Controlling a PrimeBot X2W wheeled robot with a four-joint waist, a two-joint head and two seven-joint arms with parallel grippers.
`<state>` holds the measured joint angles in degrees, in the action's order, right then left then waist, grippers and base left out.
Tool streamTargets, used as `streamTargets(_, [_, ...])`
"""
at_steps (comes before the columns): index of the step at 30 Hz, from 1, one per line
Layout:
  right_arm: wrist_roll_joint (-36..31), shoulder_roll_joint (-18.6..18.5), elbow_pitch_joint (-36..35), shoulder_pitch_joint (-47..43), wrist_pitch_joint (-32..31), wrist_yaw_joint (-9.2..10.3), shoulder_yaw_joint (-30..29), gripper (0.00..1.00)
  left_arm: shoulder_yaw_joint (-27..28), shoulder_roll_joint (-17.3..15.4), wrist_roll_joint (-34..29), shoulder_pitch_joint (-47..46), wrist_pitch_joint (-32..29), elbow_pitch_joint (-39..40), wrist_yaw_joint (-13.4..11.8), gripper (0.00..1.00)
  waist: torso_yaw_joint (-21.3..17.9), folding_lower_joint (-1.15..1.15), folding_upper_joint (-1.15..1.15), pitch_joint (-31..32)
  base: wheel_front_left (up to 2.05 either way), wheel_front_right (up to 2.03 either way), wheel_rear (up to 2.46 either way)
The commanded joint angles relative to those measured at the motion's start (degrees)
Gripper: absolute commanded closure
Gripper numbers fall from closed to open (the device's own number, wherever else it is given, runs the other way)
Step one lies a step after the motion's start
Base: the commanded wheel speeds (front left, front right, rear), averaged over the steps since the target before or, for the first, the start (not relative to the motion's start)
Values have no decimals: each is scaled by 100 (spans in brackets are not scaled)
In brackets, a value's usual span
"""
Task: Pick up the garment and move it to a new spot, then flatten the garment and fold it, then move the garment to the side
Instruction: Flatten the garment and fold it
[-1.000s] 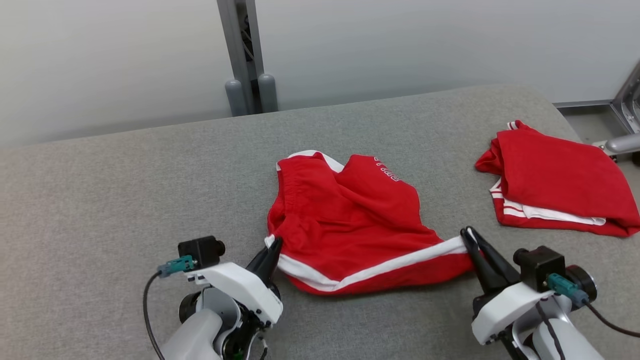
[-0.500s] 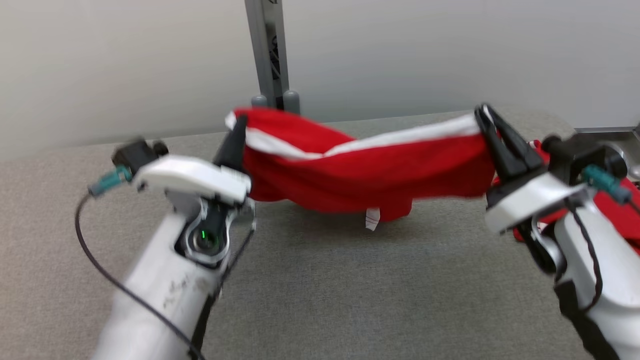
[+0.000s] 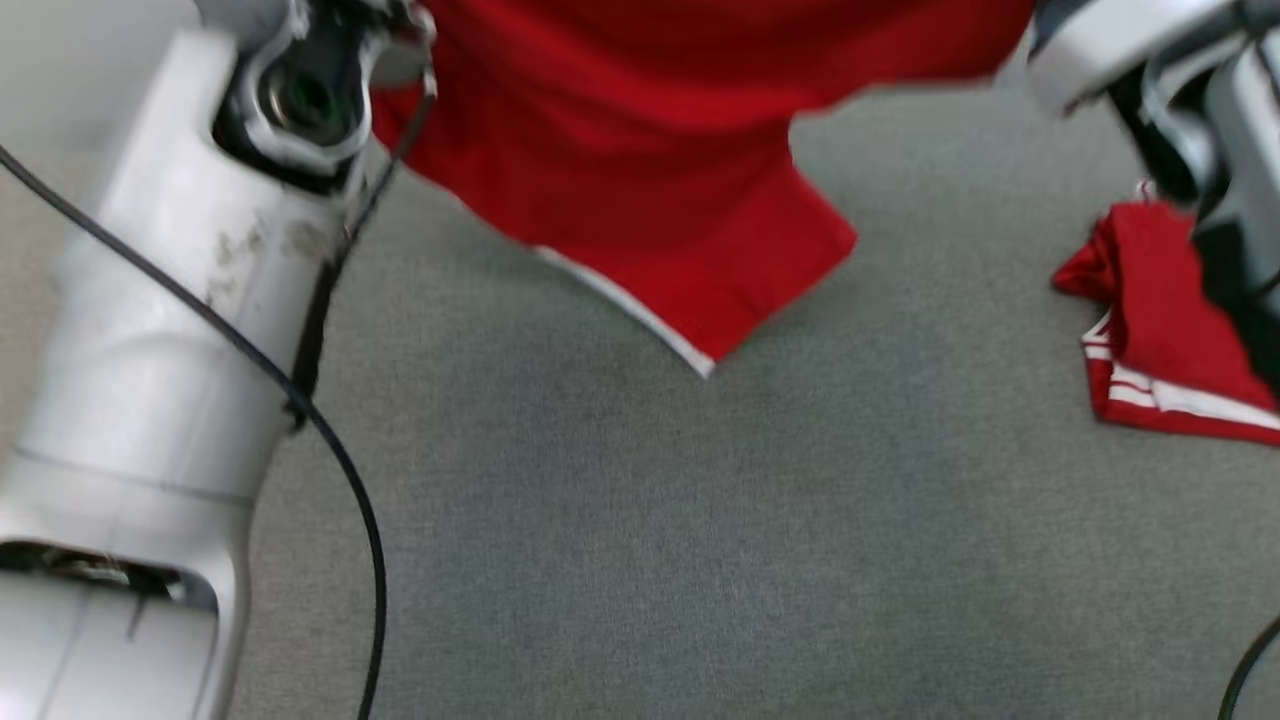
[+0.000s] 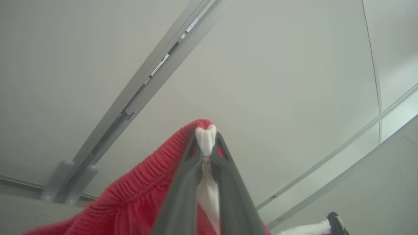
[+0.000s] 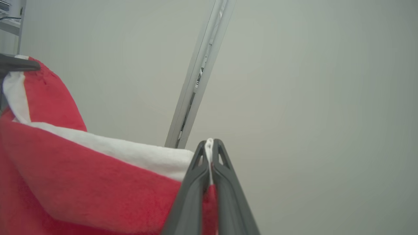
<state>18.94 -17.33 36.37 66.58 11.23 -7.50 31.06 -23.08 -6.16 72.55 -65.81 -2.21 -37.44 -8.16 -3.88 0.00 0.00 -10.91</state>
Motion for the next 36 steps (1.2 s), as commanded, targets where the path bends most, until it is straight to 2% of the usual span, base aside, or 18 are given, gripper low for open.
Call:
streamTargets(1, [-20, -20, 74, 203, 47, 1, 24, 100, 2, -8, -52, -179, 29, -49, 12, 100, -18, 0, 0, -552, 0, 0, 0])
streamTargets(5, [-135, 79, 717, 1367, 227, 1, 15, 100, 73, 78, -177, -1152, 300, -411, 235, 100, -90, 0, 0, -1126, 0, 0, 0])
streamTargets(8, [-523, 205, 1230, 2406, 385, 1, -531, 100, 94, 224, -283, -2130, 865, -723, 549, 100, -106, 0, 0, -1631, 0, 0, 0])
streamTargets(12, [-1217, 435, 799, 2723, 391, 0, -1332, 100, 180, 283, -203, -2714, 1504, -1126, 859, 100, -101, 0, 0, -2019, 0, 0, 0])
streamTargets(17, [-1875, 849, 272, 2191, 394, 1, -1811, 100, 82, 315, 107, -2785, 1697, -1578, 1151, 100, -117, 0, 0, -2363, 0, 0, 0])
streamTargets(22, [-2118, 1002, 458, 1551, 396, 1, -1672, 100, -54, 295, 480, -2444, 1735, -2006, 1255, 100, -23, 0, 0, -2689, 0, 0, 0])
streamTargets(28, [-2066, 907, 622, 884, 397, 1, -1414, 100, -394, 310, 570, -1901, 1736, -2593, 1258, 100, 141, 0, 0, -2766, 0, 0, 0])
streamTargets(36, [-1848, 647, 621, -128, 396, 1, -1169, 100, -670, 299, 869, -1028, 1726, -3114, 1225, 100, 302, 0, 0, -2258, 0, 0, 0])
